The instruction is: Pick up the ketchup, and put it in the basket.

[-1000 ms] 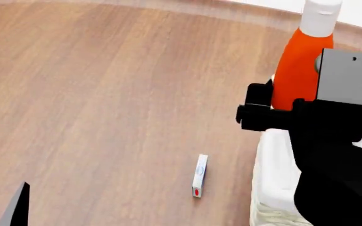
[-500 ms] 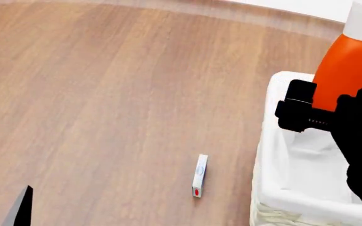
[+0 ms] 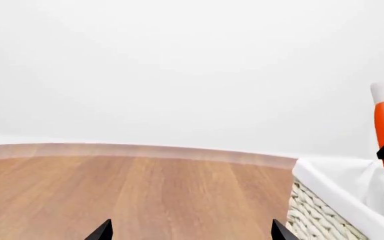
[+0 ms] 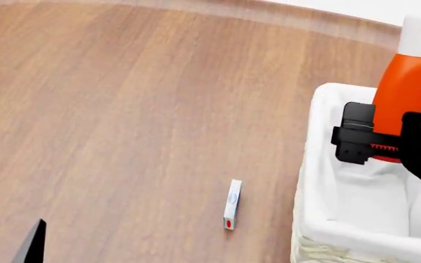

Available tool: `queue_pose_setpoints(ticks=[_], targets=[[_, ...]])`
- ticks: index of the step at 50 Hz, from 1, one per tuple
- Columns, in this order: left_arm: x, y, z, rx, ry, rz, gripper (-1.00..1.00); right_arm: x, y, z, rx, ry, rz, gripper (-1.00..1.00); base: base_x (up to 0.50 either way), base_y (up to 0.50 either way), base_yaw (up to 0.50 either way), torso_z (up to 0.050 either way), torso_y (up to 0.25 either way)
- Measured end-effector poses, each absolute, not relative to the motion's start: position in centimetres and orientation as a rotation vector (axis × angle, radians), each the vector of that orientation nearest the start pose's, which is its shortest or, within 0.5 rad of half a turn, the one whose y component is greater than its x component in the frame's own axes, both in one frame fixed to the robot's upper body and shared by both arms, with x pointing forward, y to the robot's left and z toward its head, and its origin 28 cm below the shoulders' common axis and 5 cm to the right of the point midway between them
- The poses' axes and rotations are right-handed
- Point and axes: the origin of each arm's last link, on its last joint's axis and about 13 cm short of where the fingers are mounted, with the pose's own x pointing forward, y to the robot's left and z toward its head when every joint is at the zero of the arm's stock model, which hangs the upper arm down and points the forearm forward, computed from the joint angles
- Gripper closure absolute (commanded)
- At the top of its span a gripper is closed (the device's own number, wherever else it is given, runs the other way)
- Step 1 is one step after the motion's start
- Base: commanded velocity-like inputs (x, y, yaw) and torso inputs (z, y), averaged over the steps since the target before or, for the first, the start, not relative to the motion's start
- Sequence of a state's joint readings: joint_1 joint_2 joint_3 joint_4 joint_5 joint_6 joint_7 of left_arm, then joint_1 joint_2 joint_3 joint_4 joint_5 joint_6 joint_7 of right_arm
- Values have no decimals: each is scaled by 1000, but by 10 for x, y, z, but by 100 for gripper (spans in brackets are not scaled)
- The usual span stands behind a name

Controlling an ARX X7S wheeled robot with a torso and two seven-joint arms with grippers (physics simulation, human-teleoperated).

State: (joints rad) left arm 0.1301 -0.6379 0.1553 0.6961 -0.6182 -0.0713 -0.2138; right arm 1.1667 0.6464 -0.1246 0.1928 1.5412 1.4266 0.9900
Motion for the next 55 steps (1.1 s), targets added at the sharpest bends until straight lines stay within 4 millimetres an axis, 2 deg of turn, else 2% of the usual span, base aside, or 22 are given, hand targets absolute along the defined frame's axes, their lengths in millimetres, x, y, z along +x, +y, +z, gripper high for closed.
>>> queue_pose_setpoints(ticks=[16, 39, 55], targets=[[165, 243, 125, -90, -250, -317, -100, 293, -195, 284, 60, 667, -119, 100, 0, 0, 0, 1, 0], [167, 242, 118, -102, -236, -329, -100, 299, -198, 295, 114, 736, -87, 100, 0, 0, 0, 0, 0], [166, 242, 116, -102, -227, -338, -100, 303, -199, 292, 133, 816, -76, 100, 0, 0, 0, 0, 0]])
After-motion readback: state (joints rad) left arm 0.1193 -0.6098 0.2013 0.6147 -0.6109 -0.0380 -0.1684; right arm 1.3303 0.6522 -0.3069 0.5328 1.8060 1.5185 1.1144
